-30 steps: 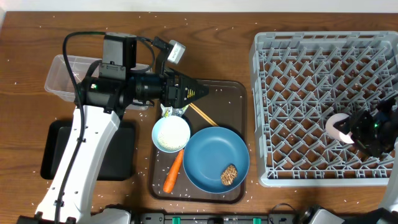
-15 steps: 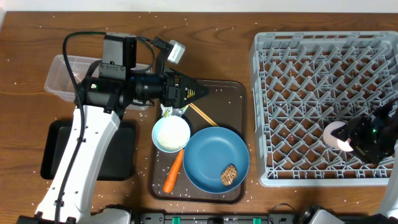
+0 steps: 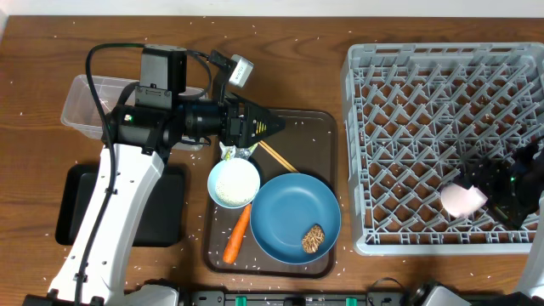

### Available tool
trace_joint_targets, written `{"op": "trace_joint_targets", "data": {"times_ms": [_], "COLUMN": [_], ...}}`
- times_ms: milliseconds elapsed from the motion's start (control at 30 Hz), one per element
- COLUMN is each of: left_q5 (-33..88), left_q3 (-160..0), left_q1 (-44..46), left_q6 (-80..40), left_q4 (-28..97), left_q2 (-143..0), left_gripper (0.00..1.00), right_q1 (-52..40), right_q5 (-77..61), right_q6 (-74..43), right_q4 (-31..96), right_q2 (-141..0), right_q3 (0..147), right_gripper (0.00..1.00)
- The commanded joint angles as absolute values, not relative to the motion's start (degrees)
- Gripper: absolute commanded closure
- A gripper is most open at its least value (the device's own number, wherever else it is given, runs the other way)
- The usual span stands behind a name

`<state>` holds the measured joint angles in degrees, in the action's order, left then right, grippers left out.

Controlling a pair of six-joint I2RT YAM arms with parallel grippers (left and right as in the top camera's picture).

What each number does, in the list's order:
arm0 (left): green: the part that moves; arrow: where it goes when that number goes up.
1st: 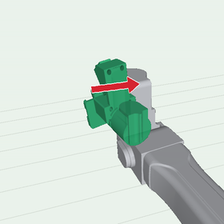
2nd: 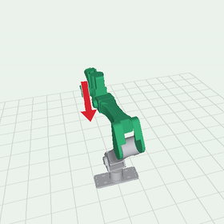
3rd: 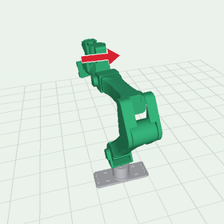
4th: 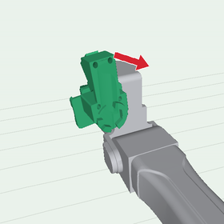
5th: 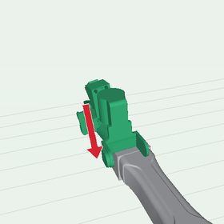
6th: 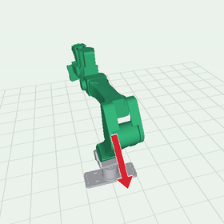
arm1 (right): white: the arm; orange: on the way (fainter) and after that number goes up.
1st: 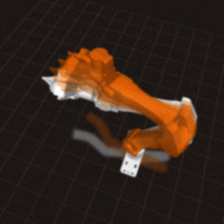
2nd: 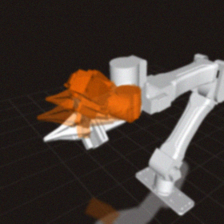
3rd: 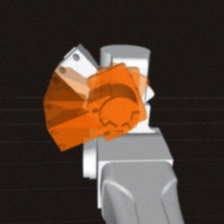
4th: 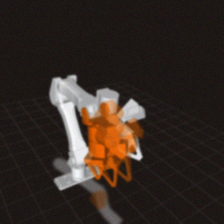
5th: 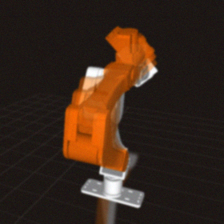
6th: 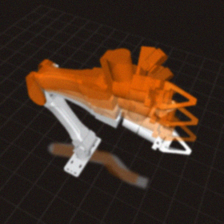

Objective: Sort waste into correct bins and load items into the dishwasher rack
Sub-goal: 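Reach the left gripper down to the yellow snack wrapper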

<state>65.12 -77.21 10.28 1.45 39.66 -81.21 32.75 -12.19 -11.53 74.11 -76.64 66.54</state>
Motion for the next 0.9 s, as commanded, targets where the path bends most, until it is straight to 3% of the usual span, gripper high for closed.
{"op": "trace_joint_targets", "data": {"times_ms": [0, 267, 533, 867], "left_q5": [64.9, 59.4, 37.0, -0.1], "left_q3": [-78.1, -78.1, -78.1, -77.2], "left_q1": [10.0, 10.0, 10.8, 20.9], "left_q6": [1.2, 1.2, -2.2, -5.7], "left_q4": [39.7, 41.3, 46.3, 47.4], "left_q2": [-80.2, -80.2, -80.4, -87.1], "left_gripper": [0.3, 0.3, 0.3, 0.31], "right_q1": [32.9, 32.9, 29.8, 18.5], "right_q5": [-14.3, -28.2, -39.2, -33.2], "right_q6": [-11.9, -9.5, -2.0, -6.0], "right_q4": [72.4, 66.5, 62.7, 60.2], "right_q2": [-75.7, -72.7, -65.5, -63.4], "right_q3": [66.7, 68.4, 68.6, 68.6], "right_gripper": [0.16, 0.24, 0.22, 0.2]}}
